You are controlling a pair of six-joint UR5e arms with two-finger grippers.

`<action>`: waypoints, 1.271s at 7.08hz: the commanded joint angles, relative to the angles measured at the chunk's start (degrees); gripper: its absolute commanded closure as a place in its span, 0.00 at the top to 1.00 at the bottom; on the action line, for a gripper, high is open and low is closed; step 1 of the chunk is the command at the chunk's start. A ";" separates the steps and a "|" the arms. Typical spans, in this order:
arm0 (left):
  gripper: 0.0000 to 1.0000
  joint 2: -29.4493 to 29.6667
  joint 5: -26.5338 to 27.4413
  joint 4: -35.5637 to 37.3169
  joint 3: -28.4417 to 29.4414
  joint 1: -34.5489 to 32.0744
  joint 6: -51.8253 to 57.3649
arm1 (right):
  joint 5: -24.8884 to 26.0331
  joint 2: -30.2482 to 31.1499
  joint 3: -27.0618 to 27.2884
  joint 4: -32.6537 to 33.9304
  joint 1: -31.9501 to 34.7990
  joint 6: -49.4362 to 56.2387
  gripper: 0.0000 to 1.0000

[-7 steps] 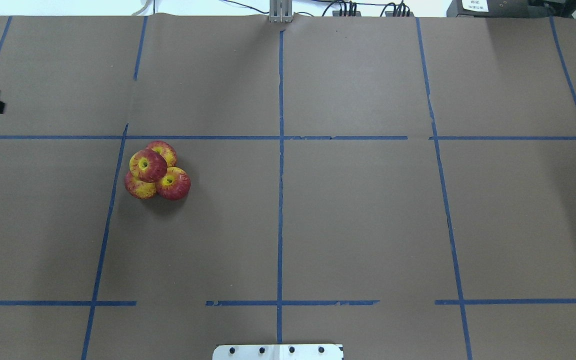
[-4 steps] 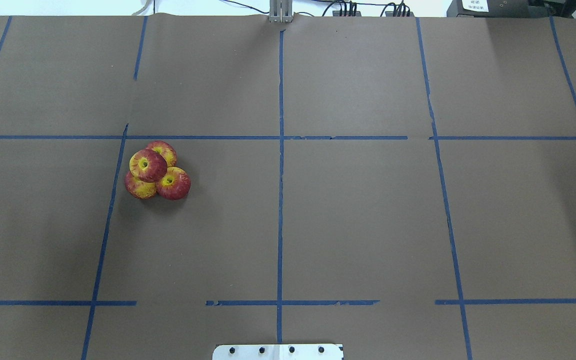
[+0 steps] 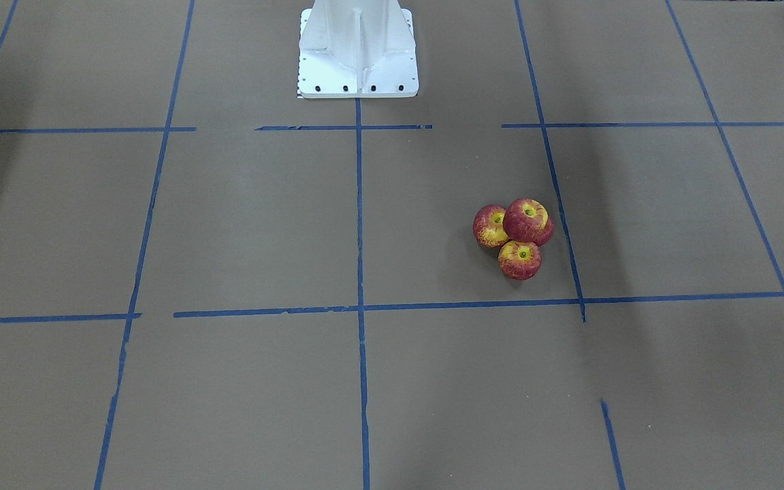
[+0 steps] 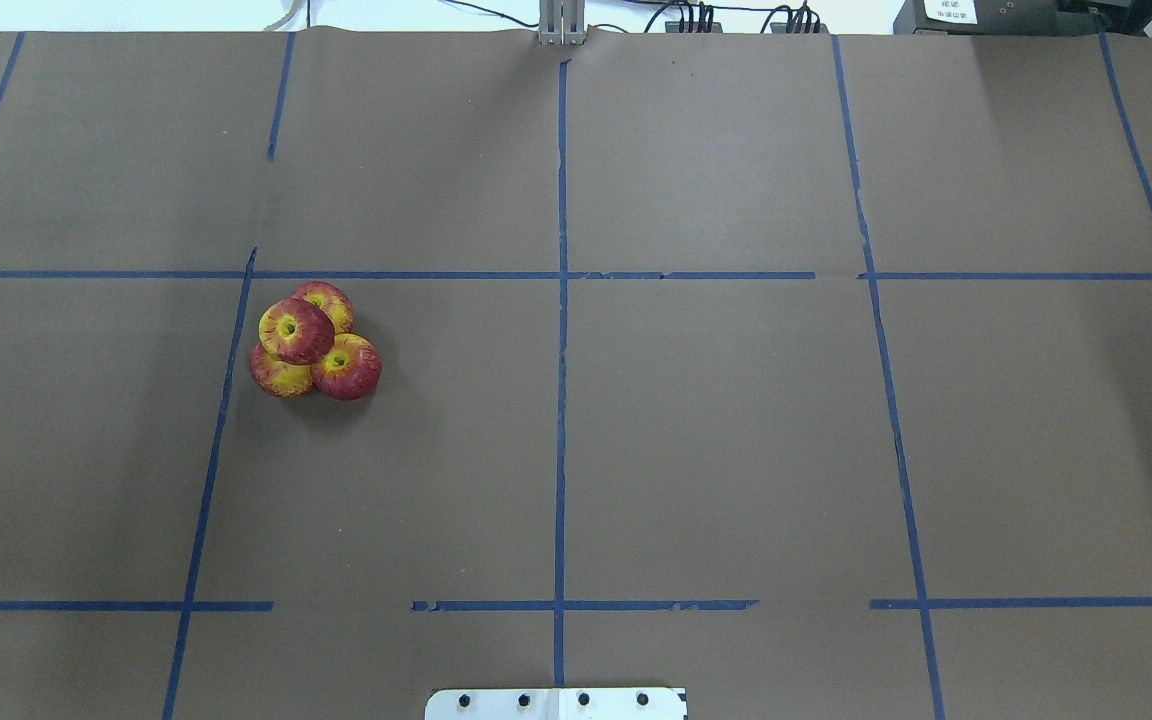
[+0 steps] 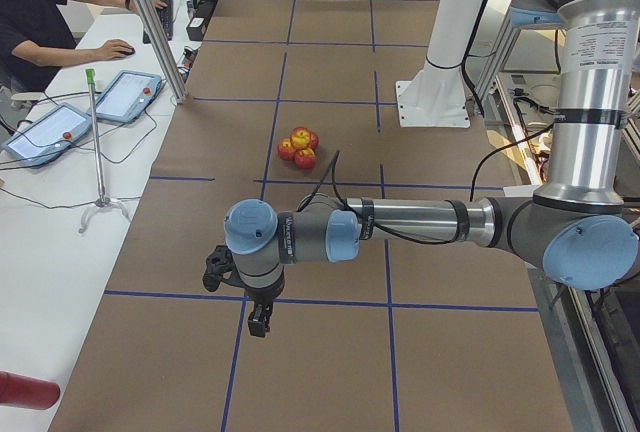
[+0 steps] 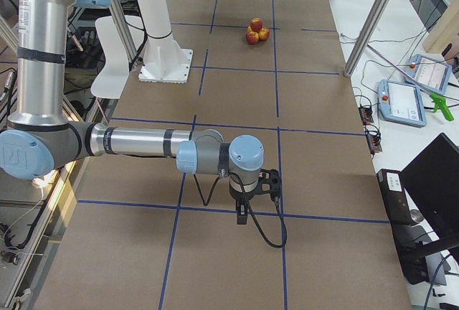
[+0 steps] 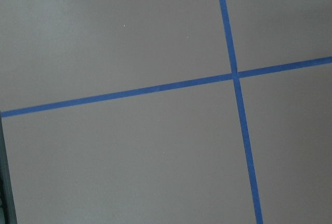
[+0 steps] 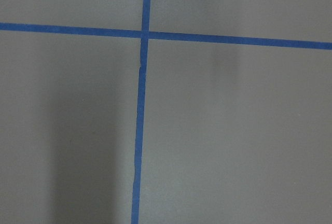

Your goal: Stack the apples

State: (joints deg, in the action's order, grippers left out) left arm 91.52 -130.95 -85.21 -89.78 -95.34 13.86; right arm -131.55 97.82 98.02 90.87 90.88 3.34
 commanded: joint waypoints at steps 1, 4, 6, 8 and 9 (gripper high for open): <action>1.00 0.06 -0.09 1.19 -0.04 -0.02 -0.06 | -0.03 0.00 -0.02 -0.08 0.00 0.00 1.00; 1.00 -0.37 -3.35 1.28 -0.30 -0.02 -1.73 | 0.06 0.00 -0.02 -0.08 0.00 0.00 1.00; 1.00 -0.73 -3.00 0.75 -0.30 0.07 -1.64 | 0.06 0.00 -0.02 -0.08 0.00 0.00 1.00; 1.00 -0.99 -3.00 0.48 0.31 0.59 -1.90 | 0.06 0.00 -0.02 -0.08 0.00 0.00 1.00; 1.00 -1.16 -3.26 0.40 -0.12 0.60 -1.99 | -0.02 0.00 0.06 -0.08 0.00 0.00 1.00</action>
State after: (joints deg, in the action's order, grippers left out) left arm 90.55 -133.99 -84.68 -89.71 -94.89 12.02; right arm -131.50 97.82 98.01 90.81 90.88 3.34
